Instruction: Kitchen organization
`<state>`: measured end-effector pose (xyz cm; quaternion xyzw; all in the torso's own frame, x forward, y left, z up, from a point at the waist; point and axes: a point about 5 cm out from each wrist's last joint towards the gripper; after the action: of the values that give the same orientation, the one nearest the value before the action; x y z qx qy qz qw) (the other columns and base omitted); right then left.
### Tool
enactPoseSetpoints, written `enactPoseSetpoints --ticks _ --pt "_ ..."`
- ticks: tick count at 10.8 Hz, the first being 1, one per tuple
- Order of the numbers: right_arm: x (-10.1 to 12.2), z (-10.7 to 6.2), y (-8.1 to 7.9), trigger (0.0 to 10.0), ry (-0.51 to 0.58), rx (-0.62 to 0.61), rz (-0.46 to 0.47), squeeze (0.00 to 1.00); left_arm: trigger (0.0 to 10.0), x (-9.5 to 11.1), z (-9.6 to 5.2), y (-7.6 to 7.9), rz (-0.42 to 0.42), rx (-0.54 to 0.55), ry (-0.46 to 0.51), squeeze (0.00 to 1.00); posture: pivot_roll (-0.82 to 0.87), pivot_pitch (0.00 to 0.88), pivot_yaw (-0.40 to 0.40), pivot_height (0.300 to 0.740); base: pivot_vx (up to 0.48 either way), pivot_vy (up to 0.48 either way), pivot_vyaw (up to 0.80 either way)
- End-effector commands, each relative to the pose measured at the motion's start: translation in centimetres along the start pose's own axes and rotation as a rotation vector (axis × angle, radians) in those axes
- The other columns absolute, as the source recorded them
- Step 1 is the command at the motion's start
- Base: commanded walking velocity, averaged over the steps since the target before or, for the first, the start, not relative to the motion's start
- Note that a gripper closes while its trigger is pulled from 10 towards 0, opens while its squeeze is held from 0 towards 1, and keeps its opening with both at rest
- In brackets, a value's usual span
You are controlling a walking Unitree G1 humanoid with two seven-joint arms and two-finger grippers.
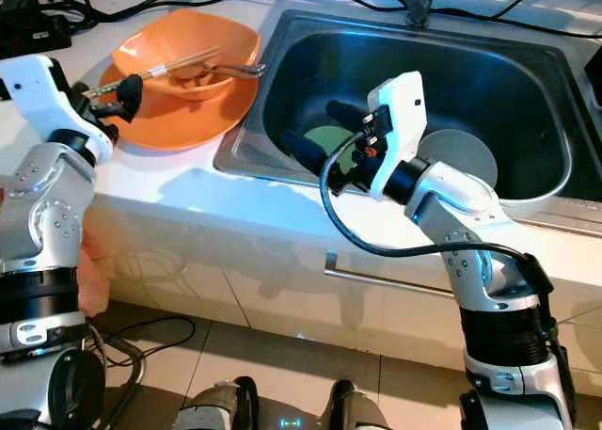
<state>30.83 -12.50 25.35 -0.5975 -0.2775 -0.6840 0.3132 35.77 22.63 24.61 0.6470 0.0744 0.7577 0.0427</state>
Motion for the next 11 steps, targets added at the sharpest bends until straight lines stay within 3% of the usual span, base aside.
enactPoseSetpoints --ticks 1,2,3,6,7,8,9,11 --pt "0.1 -0.1 -0.3 10.0 0.007 0.005 0.003 0.00 10.0 0.1 0.2 -0.1 -0.016 0.004 -0.002 0.00 0.08 0.190 0.035 0.740 0.000 0.000 0.00" --pt "0.2 0.0 -0.3 10.0 0.017 -0.005 0.006 0.00 6.5 0.3 0.4 0.0 -0.083 -0.014 0.023 0.00 0.08 0.190 0.037 0.740 0.000 0.000 0.00" --pt "0.2 0.0 -0.4 10.0 0.020 -0.010 0.006 0.00 0.2 0.3 0.5 0.3 -0.146 -0.028 0.039 0.00 0.08 0.189 0.041 0.740 0.000 0.000 0.00" --pt "0.1 0.1 -0.5 10.0 0.027 -0.025 0.011 0.00 0.0 0.7 0.6 1.3 -0.257 -0.074 0.068 0.00 0.08 0.187 0.047 0.740 0.000 0.000 0.00" --pt "0.0 0.1 -0.6 10.0 0.029 -0.032 0.013 0.00 5.2 0.6 0.7 1.2 -0.285 -0.059 0.065 0.00 0.08 0.187 0.049 0.740 0.000 0.000 0.00" --pt "0.0 0.1 -0.5 10.0 0.031 -0.036 0.014 0.00 4.0 0.8 0.8 0.8 -0.300 -0.045 0.084 0.00 0.08 0.188 0.050 0.740 0.000 0.000 0.00" --pt "-0.2 0.0 -0.6 10.0 0.023 -0.026 0.022 0.00 0.0 1.0 0.9 0.5 -0.318 -0.040 0.096 0.00 0.08 0.187 0.050 0.740 0.000 0.000 0.00" --pt "-0.6 -0.6 -1.1 10.0 -0.005 0.024 0.030 0.00 0.0 0.9 0.8 0.2 -0.322 -0.021 0.091 0.00 0.08 0.189 0.050 0.740 0.000 0.000 0.00"
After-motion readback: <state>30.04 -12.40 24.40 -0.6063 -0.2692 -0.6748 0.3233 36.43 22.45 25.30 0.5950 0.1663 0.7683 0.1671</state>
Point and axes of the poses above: a point about 5 cm out from each wrist's last joint towards the gripper, its own z axis pointing out of the wrist towards the gripper, its own x axis along the axis of the wrist's last joint, y = z × x, and after that the axes turned 1 degree about z, right-handed
